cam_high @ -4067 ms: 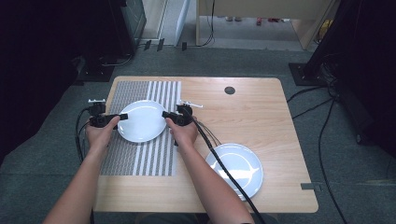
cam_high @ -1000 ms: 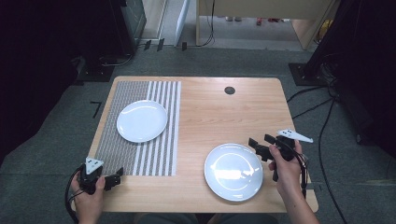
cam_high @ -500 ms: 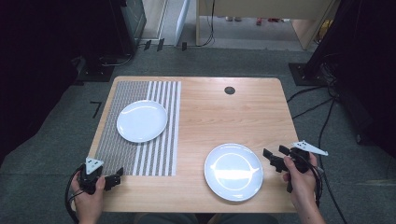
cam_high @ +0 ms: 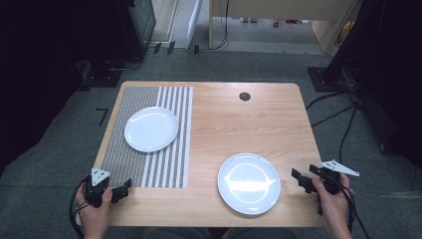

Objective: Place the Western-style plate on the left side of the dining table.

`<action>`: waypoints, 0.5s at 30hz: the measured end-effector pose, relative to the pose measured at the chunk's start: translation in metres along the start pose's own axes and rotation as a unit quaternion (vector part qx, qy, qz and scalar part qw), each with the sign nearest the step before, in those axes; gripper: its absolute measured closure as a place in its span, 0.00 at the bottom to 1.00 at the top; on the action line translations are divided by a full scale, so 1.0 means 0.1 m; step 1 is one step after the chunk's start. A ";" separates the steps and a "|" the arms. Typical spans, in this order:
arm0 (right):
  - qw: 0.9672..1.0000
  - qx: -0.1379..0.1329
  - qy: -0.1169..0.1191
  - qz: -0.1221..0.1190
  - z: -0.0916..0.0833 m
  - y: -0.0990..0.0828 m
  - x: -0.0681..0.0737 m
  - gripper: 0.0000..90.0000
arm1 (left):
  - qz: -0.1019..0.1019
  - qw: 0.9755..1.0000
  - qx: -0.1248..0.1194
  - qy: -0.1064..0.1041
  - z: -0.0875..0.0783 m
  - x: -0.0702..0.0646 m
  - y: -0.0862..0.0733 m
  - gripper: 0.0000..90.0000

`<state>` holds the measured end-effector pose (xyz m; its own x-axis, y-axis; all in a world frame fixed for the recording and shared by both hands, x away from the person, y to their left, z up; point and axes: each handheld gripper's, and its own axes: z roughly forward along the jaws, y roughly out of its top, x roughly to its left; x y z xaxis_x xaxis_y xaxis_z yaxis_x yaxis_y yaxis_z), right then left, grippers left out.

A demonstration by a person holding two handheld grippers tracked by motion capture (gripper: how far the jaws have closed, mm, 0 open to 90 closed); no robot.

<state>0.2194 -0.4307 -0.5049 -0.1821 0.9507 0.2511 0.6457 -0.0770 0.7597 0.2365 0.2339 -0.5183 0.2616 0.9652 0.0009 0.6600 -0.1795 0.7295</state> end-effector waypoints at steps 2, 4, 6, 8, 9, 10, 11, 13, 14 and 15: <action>1.000 0.003 -0.002 0.001 -0.01 -0.02 -0.02 0.20 | 0.000 1.000 0.000 0.000 0.00 0.00 0.00 0.11; 1.000 0.006 -0.006 0.001 -0.04 -0.05 -0.06 0.20 | 0.000 1.000 0.000 0.000 0.00 0.00 0.00 0.11; 1.000 0.010 -0.011 0.000 -0.08 -0.09 -0.11 0.19 | 0.000 1.000 0.000 0.000 0.00 0.00 0.00 0.11; 1.000 0.011 -0.011 -0.001 -0.10 -0.11 -0.13 0.18 | 0.000 1.000 0.000 0.000 0.00 0.00 0.00 0.11; 1.000 0.012 -0.013 -0.001 -0.11 -0.12 -0.15 0.18 | 0.000 1.000 0.000 0.000 0.00 0.00 0.00 0.11; 1.000 0.015 -0.013 -0.001 -0.13 -0.15 -0.17 0.17 | 0.000 1.000 0.000 0.000 0.00 0.00 0.00 0.11; 1.000 0.015 -0.013 -0.001 -0.13 -0.15 -0.17 0.17 | 0.000 1.000 0.000 0.000 0.00 0.00 0.00 0.11; 1.000 0.019 -0.016 -0.002 -0.15 -0.19 -0.20 0.17 | 0.000 1.000 0.000 0.000 0.00 0.00 0.00 0.11; 1.000 0.023 -0.021 -0.001 -0.16 -0.22 -0.22 0.17 | 0.000 1.000 0.000 0.000 0.00 0.00 0.00 0.11; 0.999 0.024 -0.022 -0.002 -0.16 -0.23 -0.23 0.17 | 0.000 1.000 0.000 0.000 0.00 0.00 0.00 0.11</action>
<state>0.1966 -0.4555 -0.5189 -0.1528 0.9635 0.2200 0.6806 -0.0588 0.7303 0.2365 0.2339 -0.5183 0.2616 0.9652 0.0011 0.6601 -0.1797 0.7294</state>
